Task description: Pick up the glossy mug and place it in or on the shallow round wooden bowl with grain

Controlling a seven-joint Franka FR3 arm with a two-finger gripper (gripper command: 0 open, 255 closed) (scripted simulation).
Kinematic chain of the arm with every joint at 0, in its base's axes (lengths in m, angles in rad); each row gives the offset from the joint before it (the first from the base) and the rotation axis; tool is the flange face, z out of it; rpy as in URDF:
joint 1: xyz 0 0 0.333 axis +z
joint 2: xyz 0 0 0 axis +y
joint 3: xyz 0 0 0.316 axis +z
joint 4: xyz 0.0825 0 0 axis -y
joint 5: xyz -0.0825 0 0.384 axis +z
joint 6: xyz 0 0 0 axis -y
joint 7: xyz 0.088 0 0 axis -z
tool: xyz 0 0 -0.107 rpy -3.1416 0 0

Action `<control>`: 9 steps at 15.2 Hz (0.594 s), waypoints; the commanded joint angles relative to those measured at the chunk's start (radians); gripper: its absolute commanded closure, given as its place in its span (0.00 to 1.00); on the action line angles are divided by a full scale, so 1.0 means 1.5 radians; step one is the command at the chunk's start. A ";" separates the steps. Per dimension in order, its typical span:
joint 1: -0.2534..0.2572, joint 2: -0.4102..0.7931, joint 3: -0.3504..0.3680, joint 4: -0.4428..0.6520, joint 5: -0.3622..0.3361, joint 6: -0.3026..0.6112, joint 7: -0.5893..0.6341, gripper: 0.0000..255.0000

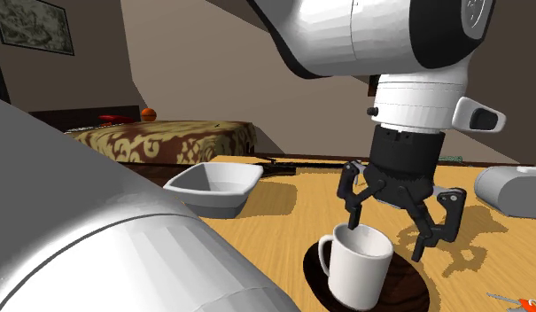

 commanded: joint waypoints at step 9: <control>-0.001 -0.022 0.002 0.074 0.000 -0.096 0.000 0.00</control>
